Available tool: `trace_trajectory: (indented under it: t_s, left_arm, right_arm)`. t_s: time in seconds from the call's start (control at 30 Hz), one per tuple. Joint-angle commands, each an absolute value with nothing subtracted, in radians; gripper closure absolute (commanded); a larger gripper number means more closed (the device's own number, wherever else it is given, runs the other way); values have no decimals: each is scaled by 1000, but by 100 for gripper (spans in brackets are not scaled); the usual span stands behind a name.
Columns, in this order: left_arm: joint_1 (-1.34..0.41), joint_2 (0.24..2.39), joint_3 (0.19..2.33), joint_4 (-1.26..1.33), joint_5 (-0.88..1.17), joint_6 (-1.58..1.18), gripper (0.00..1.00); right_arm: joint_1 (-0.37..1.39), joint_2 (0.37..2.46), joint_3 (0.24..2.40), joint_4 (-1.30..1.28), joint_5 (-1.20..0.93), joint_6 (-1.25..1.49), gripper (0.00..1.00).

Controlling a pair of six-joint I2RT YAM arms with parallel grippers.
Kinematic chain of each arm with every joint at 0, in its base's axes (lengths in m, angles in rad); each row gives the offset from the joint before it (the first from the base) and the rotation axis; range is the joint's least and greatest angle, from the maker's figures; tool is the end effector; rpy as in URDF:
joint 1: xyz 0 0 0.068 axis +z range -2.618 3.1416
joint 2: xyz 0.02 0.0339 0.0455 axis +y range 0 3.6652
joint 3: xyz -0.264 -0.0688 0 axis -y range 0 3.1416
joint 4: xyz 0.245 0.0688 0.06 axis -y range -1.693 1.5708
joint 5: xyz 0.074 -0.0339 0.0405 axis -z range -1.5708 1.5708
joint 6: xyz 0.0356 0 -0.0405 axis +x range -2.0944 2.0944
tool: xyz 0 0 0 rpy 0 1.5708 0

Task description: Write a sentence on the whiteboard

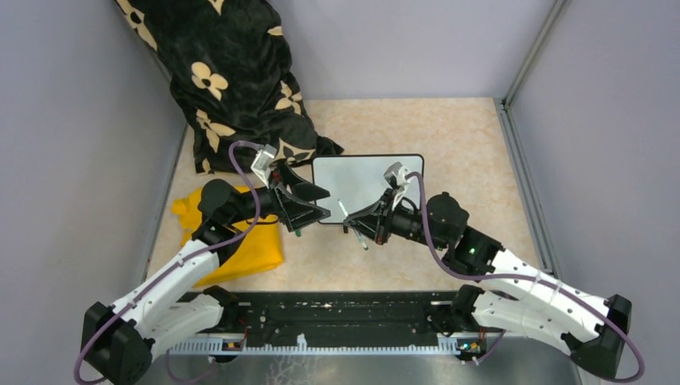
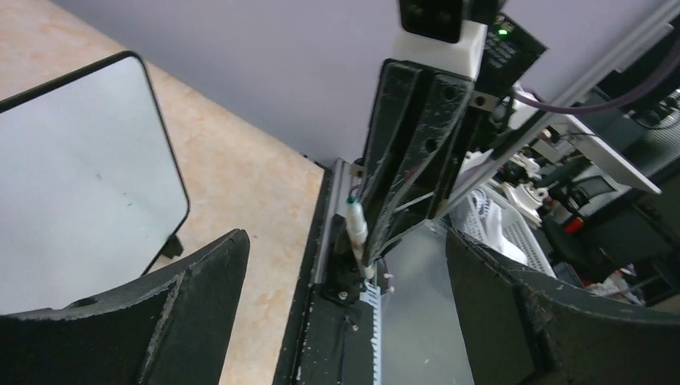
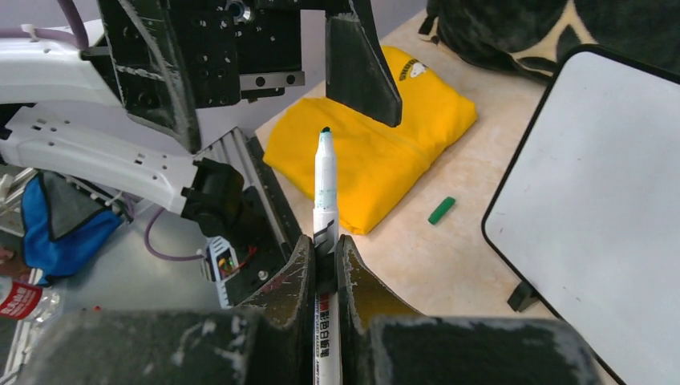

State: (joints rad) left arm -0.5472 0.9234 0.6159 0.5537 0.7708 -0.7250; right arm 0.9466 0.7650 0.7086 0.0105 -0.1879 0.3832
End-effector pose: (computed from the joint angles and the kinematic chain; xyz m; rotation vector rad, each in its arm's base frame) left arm 0.1656 -0.1299 0.3314 0.6049 1.4681 -1.5328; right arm 0.1035 0.1551 0.3374 -0.6347 1.6295 1.1555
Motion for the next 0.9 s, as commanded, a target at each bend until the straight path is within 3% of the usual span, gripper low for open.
trace_trajectory:
  t_s: [0.0,0.43,0.87]
  left_arm:
    - [-548,942,607,780,901,-841,5]
    - [-556,1019,612,830,972,-882,19]
    - [-576,1083,624,900,1015,-928,61]
  right_arm:
    - [952,788,760,127,-270,420,100]
    - [953,829,758,178,-341,449,100]
    - [952,854,757,179,-345,434,100]
